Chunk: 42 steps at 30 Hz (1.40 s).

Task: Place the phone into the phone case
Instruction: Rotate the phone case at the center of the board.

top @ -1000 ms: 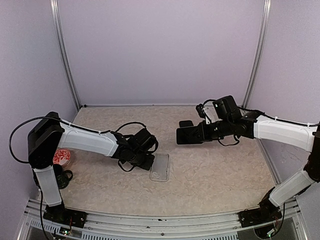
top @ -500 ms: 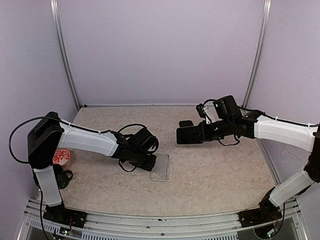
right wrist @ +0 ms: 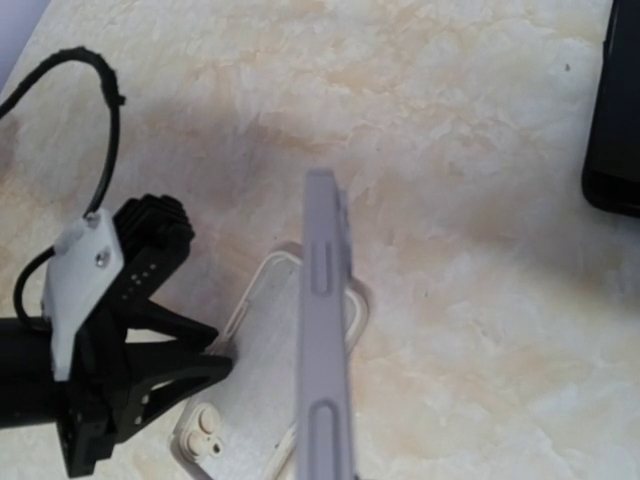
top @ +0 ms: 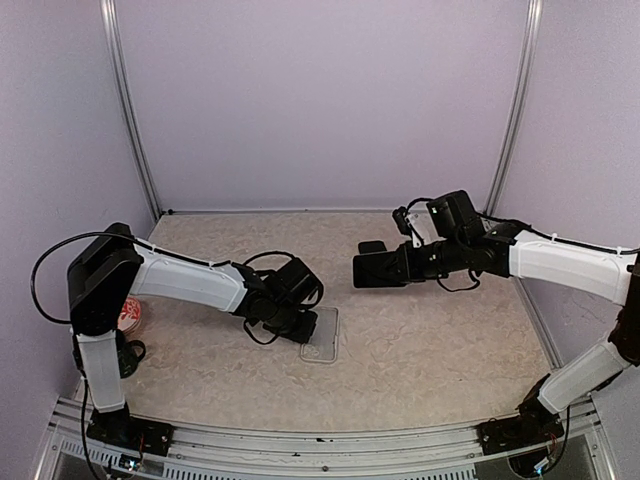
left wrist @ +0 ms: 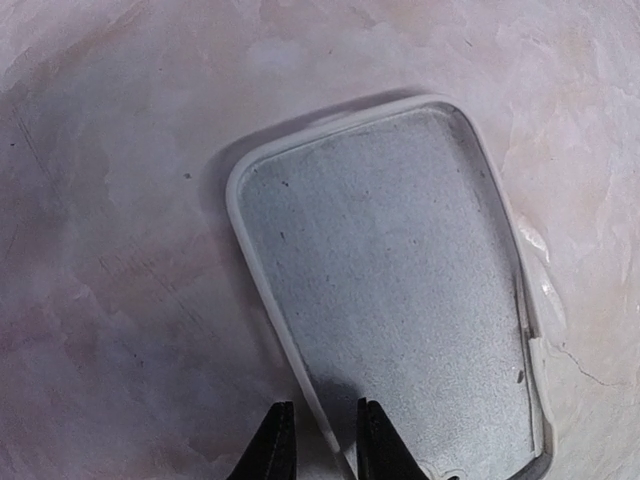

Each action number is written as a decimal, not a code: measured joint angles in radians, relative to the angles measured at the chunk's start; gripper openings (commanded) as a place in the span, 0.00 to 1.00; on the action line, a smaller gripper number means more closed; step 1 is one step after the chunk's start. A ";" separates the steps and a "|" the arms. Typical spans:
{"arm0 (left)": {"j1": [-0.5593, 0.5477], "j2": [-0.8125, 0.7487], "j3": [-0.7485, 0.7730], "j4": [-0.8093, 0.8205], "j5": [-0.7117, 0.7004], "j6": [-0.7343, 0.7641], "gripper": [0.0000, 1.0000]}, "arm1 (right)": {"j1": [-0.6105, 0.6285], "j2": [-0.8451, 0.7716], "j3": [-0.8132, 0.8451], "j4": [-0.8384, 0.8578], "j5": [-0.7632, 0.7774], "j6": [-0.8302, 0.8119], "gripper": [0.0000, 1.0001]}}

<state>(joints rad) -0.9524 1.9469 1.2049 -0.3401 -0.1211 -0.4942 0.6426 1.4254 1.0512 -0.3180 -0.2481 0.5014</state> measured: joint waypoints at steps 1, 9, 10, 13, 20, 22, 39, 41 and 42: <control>0.000 0.002 0.002 -0.005 0.000 0.000 0.16 | 0.000 -0.001 0.000 0.000 0.000 0.000 0.00; 0.000 0.022 0.031 -0.020 -0.010 0.002 0.00 | -0.005 -0.007 0.000 -0.001 0.000 -0.004 0.00; 0.000 0.024 0.034 -0.022 -0.011 0.005 0.00 | -0.005 -0.008 0.000 -0.002 0.000 -0.005 0.00; 0.001 0.029 0.047 -0.035 -0.009 0.029 0.00 | -0.005 -0.014 0.000 -0.008 0.000 -0.008 0.00; 0.002 0.041 0.114 -0.050 0.018 0.182 0.00 | -0.005 -0.031 0.001 -0.031 -0.023 -0.012 0.00; 0.002 0.041 0.142 -0.048 0.035 0.246 0.00 | -0.006 -0.036 0.001 -0.032 -0.043 -0.012 0.00; -0.003 0.116 0.223 -0.081 0.166 0.780 0.13 | -0.031 -0.126 -0.018 -0.070 -0.085 -0.006 0.00; -0.005 0.118 0.230 -0.093 0.168 0.809 0.31 | -0.031 -0.135 -0.023 -0.078 -0.084 -0.006 0.00; -0.005 0.120 0.238 -0.099 0.167 0.822 0.35 | -0.031 -0.139 -0.024 -0.082 -0.083 -0.006 0.00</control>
<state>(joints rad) -0.9573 2.0666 1.4429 -0.4389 0.0460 0.3279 0.6121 1.2861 1.0267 -0.3996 -0.3313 0.4953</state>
